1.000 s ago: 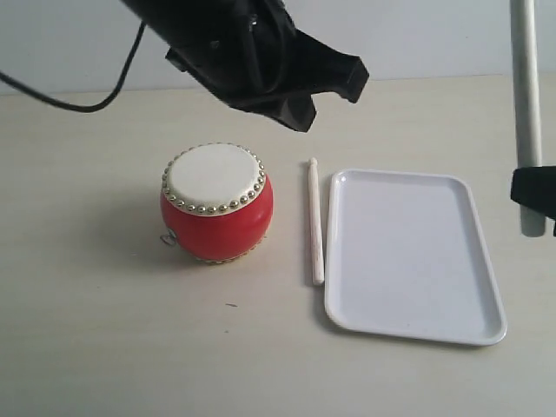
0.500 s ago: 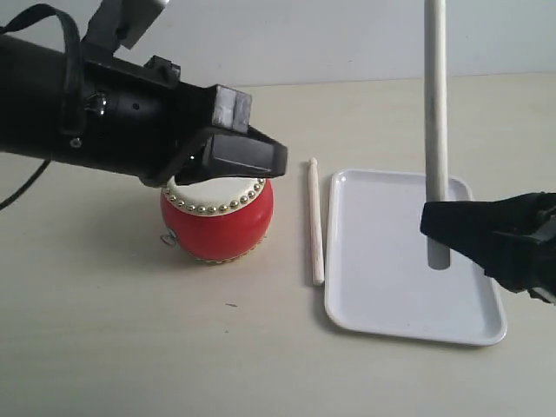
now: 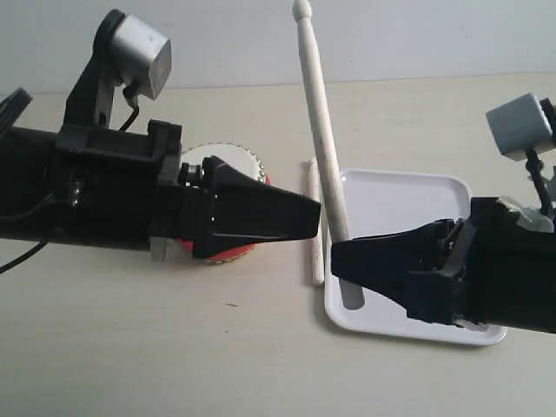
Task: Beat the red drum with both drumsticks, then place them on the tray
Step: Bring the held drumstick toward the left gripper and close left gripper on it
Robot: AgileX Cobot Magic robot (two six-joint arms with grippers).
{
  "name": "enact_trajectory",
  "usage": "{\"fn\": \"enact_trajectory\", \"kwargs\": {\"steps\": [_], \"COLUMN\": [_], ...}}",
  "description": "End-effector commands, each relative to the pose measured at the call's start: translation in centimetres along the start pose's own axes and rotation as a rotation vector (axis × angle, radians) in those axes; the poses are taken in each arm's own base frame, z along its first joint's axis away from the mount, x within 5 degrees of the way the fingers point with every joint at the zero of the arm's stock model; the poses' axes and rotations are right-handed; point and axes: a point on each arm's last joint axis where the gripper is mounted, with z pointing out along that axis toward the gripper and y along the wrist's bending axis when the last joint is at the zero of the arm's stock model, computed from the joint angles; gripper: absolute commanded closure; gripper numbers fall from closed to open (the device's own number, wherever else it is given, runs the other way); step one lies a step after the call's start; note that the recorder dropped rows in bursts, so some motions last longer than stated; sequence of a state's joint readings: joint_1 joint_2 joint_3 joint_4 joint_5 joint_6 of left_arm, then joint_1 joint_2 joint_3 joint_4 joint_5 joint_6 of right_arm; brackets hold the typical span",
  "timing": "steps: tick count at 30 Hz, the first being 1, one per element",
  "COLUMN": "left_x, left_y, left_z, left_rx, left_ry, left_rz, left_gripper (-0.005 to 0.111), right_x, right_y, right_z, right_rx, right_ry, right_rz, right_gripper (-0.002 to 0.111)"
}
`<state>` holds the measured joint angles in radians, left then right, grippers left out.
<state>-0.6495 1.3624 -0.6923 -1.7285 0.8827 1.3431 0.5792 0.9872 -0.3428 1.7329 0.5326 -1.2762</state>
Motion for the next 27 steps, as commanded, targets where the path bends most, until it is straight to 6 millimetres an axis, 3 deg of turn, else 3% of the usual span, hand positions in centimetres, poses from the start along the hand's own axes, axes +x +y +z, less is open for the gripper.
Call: {"fn": "enact_trajectory", "kwargs": {"steps": [1,4,9,11,20,27], "left_x": [0.0,0.0,0.0,-0.1,-0.2,-0.2], "left_y": [1.0,1.2,1.3,1.5,2.4,2.6], "left_z": [-0.2,-0.2,-0.2,-0.2,-0.3,0.3], "left_rx": [-0.101,-0.125,-0.132,-0.149,-0.251,-0.369], "left_ry": [-0.033,-0.040,-0.043,-0.048,-0.095,-0.130], "left_rz": [-0.075,-0.094,-0.103,-0.109,-0.292,-0.313], "left_gripper": [0.106,0.093,0.053,0.046,0.045,0.045], "right_x": [0.1,0.0,0.1,0.1,0.1,0.1], "right_y": [-0.6,-0.9,-0.6,-0.5,-0.6,-0.6], "right_z": [0.2,0.2,0.2,0.2,0.2,0.2], "right_rx": [0.043,0.080,0.042,0.035,0.044,0.045], "right_ry": [0.000,-0.014,-0.003,0.000,-0.006,-0.006], "right_rz": [0.001,0.060,0.069,0.073,0.178,0.258], "right_gripper": [0.108,0.108,0.108,0.108,0.108,0.108]}}
